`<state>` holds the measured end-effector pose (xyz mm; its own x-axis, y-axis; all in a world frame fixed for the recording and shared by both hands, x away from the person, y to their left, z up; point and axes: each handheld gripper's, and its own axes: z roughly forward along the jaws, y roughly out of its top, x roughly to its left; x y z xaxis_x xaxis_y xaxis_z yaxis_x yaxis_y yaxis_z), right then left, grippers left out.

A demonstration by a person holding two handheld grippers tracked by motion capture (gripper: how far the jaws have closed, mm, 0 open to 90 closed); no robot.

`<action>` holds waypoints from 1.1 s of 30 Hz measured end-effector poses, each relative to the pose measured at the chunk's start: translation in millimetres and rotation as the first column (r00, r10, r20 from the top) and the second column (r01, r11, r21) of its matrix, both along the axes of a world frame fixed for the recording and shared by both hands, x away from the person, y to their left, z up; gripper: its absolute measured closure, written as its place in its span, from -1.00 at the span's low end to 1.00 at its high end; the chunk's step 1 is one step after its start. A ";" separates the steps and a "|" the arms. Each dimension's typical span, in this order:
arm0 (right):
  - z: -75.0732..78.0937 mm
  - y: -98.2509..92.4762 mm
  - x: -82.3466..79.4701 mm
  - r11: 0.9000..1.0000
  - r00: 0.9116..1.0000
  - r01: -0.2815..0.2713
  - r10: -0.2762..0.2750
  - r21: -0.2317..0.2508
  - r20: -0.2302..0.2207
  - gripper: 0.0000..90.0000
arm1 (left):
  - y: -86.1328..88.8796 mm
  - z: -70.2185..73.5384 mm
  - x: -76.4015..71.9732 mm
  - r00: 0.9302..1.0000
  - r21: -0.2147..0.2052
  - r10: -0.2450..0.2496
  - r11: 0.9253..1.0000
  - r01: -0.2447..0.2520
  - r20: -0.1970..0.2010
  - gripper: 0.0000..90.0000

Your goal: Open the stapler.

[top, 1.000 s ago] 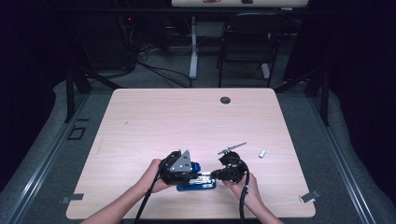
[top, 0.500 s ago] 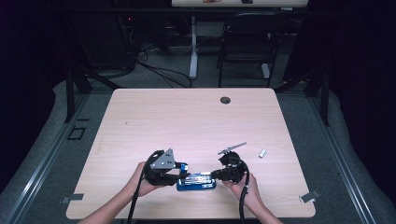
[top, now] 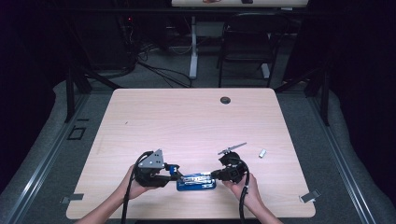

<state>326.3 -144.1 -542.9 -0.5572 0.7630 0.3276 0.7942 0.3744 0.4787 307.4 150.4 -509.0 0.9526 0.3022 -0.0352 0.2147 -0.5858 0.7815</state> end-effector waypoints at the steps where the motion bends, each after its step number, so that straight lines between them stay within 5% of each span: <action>1: 0.0 -0.1 0.0 1.000 1.000 0.000 0.000 0.000 0.000 0.86 | 0.9 -0.1 0.2 1.000 0.000 0.002 1.000 -0.002 -0.006 0.43; 8: -0.1 -0.2 -0.1 1.000 1.000 0.001 -0.001 0.001 0.001 0.86 | 9.8 -4.1 2.1 0.999 -0.015 0.004 1.000 -0.005 -0.035 0.43; 13: -0.3 -0.4 0.0 1.000 1.000 -0.001 0.001 0.002 0.002 0.86 | 32.3 -18.0 1.2 0.997 0.089 -0.001 0.996 0.008 -0.082 0.39; 15: -0.1 0.4 0.0 1.000 1.000 0.002 -0.002 0.001 0.002 0.86 | 36.9 -26.8 0.6 0.997 0.166 -0.004 0.986 0.017 -0.074 0.39; 22: 0.4 -0.2 1.7 1.000 1.000 -0.003 0.003 -0.001 -0.008 0.87 | 37.7 -30.5 3.3 0.997 0.192 -0.015 0.981 0.030 -0.079 0.39; 24: 0.2 -0.5 1.8 1.000 1.000 -0.003 0.003 0.002 -0.009 0.87 | 36.7 -34.3 4.1 0.997 0.240 -0.008 0.970 0.025 -0.070 0.42; 33: 0.5 -0.6 1.7 1.000 1.000 -0.003 0.003 0.001 -0.012 0.87 | 36.4 -40.4 7.7 0.994 0.252 0.004 0.967 0.025 -0.113 0.42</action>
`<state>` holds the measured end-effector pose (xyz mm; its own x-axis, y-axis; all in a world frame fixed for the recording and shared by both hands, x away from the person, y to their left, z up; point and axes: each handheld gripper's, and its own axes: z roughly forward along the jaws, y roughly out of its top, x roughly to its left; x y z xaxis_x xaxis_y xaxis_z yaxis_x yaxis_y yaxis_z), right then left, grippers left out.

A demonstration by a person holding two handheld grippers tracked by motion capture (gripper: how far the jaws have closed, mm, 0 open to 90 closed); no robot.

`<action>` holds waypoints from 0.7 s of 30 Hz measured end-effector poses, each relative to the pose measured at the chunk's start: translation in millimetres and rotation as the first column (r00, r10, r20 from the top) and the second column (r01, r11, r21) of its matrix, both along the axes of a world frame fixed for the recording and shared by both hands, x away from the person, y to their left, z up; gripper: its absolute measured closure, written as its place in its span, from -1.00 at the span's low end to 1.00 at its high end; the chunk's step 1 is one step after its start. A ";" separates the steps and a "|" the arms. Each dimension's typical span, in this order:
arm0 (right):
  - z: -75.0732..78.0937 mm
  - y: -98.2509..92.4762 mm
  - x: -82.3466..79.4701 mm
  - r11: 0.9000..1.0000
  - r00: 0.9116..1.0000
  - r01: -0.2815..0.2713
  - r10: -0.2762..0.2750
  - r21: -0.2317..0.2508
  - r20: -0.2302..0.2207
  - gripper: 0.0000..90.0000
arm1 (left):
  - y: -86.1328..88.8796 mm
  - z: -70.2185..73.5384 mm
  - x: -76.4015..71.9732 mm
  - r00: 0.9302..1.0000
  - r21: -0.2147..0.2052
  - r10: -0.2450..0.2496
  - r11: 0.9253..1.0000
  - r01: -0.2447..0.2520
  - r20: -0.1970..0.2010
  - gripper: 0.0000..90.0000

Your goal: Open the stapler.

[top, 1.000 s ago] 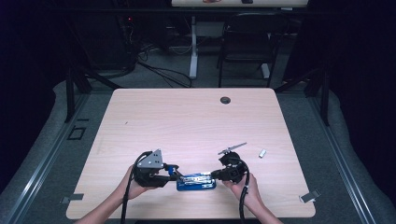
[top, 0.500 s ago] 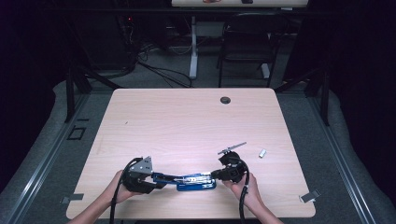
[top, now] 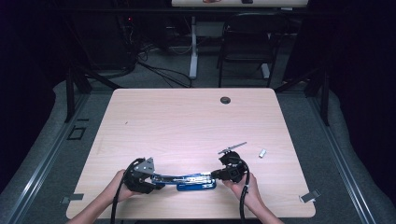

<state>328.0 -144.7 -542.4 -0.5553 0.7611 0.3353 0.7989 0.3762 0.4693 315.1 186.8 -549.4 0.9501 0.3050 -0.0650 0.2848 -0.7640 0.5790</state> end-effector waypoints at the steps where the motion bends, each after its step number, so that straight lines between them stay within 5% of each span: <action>1: 0.0 0.1 -0.1 1.000 1.000 0.001 -0.001 -0.001 0.001 0.87 | -0.1 -0.9 0.5 1.000 0.009 -0.002 1.000 0.002 0.000 0.43; 7: -0.4 0.6 -0.2 1.000 1.000 0.004 -0.004 0.006 -0.001 0.86 | -4.5 -11.7 3.7 1.000 0.078 -0.004 0.997 0.006 -0.022 0.43; 21: 0.7 -1.6 1.8 1.000 1.000 -0.016 0.016 -0.009 -0.005 0.79 | -7.1 -11.9 9.1 1.000 0.100 -0.017 0.995 0.017 0.006 0.42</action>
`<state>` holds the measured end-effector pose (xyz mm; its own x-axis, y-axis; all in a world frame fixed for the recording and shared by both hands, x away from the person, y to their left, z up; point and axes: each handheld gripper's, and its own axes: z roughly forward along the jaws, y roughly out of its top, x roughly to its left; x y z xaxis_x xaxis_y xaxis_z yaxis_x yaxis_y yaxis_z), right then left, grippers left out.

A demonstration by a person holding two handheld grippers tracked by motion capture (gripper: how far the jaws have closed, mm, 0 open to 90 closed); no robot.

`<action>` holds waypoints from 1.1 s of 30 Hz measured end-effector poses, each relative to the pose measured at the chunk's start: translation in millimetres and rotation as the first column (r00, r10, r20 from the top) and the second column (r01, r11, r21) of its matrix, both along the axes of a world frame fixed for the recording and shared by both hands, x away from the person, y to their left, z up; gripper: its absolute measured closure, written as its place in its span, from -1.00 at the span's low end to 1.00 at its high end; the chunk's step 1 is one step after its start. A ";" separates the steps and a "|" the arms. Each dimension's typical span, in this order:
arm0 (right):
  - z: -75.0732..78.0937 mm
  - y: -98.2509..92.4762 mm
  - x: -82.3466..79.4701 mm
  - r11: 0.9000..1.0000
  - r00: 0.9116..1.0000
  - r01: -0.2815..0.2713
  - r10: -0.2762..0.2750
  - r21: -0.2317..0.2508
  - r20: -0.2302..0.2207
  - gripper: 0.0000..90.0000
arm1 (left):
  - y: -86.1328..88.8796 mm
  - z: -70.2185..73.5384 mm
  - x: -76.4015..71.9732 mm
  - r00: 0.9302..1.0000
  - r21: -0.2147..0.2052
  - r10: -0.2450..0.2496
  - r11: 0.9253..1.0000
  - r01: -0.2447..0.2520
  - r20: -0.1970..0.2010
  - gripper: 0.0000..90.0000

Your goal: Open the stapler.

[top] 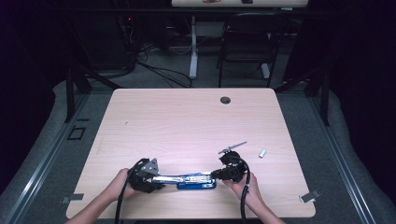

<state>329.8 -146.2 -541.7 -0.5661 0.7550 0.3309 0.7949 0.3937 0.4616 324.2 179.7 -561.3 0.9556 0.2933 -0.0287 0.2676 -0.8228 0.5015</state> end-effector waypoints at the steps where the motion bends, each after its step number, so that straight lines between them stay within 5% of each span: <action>1: -0.1 0.4 0.1 1.000 1.000 -0.002 0.002 -0.006 0.009 0.74 | -0.2 0.1 0.1 1.000 0.003 -0.002 1.000 0.002 0.002 0.42; 5: 5.3 -1.7 0.9 1.000 0.999 -0.016 0.016 0.017 0.036 0.57 | 0.1 0.3 1.9 1.000 0.009 -0.014 1.000 0.014 0.007 0.42; 11: 11.1 5.7 -1.4 0.996 0.993 -0.067 0.072 -0.059 0.091 0.33 | -2.0 0.8 4.4 1.000 0.015 -0.026 1.000 0.026 0.011 0.43; 18: 23.1 25.4 -9.1 0.989 0.970 -0.130 0.141 -0.071 0.199 0.27 | -10.0 1.3 10.1 0.999 0.018 -0.047 0.999 0.046 0.013 0.42; 26: 13.9 70.1 2.3 0.976 0.963 -0.217 0.215 -0.005 0.162 0.50 | -11.9 1.1 9.5 0.999 -0.002 -0.039 0.999 0.039 0.033 0.42; 33: -0.5 84.8 8.5 0.972 0.963 -0.235 0.229 0.025 0.140 0.59 | -14.0 3.5 7.2 0.998 -0.010 -0.044 0.999 0.044 0.035 0.30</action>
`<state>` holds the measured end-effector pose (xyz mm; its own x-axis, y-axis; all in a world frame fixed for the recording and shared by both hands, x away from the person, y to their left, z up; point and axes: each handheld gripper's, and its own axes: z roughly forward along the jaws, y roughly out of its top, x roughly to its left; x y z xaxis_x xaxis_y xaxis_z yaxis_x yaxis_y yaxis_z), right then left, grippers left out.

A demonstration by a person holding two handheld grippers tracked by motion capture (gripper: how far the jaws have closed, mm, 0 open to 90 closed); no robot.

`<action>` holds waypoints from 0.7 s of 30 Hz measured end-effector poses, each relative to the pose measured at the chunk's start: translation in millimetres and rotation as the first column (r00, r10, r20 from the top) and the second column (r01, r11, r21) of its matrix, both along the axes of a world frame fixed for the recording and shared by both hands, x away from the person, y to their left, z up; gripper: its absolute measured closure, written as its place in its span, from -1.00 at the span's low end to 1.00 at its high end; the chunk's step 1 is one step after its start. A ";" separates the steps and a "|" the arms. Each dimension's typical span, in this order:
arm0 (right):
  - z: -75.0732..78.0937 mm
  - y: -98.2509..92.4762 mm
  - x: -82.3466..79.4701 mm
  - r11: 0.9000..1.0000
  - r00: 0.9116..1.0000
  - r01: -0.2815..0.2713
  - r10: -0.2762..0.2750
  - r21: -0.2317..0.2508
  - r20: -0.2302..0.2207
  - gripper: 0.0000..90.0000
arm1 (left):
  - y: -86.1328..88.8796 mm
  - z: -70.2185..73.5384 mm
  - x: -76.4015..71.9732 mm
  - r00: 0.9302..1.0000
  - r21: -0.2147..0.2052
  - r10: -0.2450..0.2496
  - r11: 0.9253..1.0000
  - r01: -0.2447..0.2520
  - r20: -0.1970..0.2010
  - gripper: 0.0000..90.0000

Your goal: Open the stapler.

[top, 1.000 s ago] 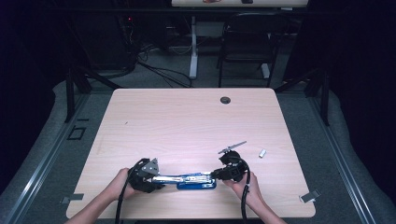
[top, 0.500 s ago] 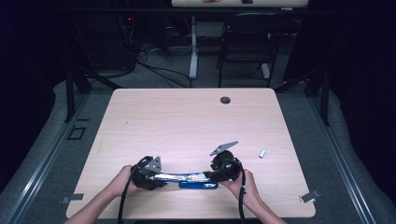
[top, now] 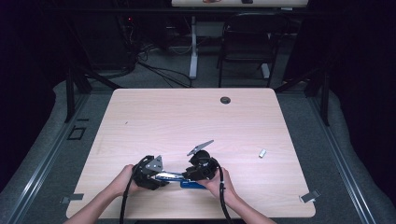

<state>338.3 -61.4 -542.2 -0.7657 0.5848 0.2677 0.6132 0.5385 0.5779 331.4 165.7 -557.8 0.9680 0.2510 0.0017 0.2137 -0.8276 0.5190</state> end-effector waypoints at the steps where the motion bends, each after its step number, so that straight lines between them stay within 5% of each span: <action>1: 0.2 0.5 -0.2 1.000 1.000 0.000 0.000 -0.005 0.003 0.60 | -0.6 0.0 -0.3 1.000 0.002 -0.006 1.000 0.006 -0.003 0.25; 7: -1.2 0.2 -0.4 1.000 1.000 0.004 -0.004 -0.011 -0.003 0.60 | -0.7 4.6 -1.9 1.000 -0.002 -0.005 1.000 0.005 0.000 -0.06; 8: -1.8 0.1 -0.6 1.000 1.000 0.002 -0.002 -0.014 -0.009 0.60 | 2.8 8.8 -3.2 1.000 -0.035 0.015 0.999 -0.014 0.021 -0.07; 12: -3.0 -0.3 0.0 1.000 1.000 0.002 -0.002 -0.006 -0.012 0.60 | 8.5 12.6 -3.5 0.999 -0.074 0.019 0.997 -0.016 0.038 0.13; 21: -2.3 -1.1 0.1 1.000 1.000 0.004 -0.004 -0.008 -0.027 0.59 | 6.6 8.8 -6.8 0.998 -0.066 -0.015 0.998 0.019 0.053 0.33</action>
